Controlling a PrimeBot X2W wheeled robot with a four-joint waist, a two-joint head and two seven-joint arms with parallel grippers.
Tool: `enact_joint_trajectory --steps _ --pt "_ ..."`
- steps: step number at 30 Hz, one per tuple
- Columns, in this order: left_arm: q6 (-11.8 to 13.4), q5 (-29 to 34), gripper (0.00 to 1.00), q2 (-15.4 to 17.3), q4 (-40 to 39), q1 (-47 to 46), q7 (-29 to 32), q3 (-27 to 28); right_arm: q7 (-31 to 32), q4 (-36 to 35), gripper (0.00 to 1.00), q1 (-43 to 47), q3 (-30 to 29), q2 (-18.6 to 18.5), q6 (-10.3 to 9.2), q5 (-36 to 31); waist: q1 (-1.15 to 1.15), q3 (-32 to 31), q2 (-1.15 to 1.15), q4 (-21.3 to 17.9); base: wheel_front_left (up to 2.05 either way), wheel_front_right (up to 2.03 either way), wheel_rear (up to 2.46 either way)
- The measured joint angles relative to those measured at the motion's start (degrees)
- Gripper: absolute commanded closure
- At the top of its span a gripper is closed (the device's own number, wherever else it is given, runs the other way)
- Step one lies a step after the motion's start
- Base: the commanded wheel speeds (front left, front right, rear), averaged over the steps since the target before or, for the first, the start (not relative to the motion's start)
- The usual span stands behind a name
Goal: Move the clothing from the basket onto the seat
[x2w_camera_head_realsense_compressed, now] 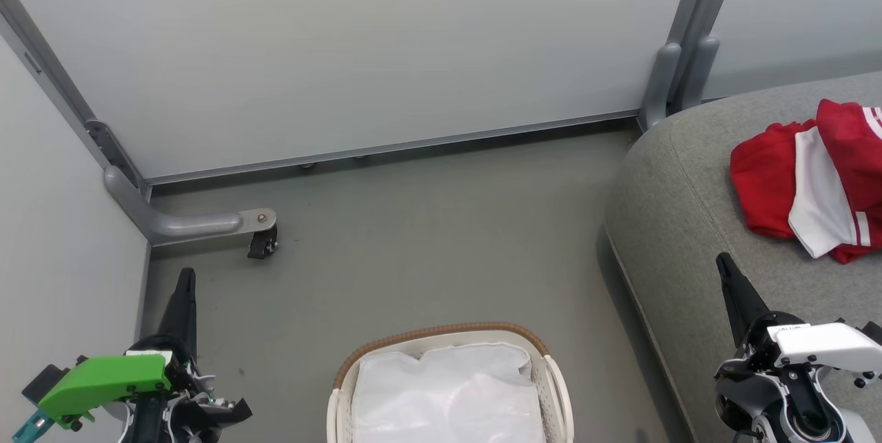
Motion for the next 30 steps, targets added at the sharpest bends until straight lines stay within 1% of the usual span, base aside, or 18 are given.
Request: enact_joint_trajectory --steps 30 --pt "0.0 0.0 1.0 0.0 0.0 0.0 0.0 0.0 0.0 0.0 1.0 0.0 0.0 0.0 0.0 0.0 0.0 0.0 0.0 0.0 0.0 0.0 0.0"
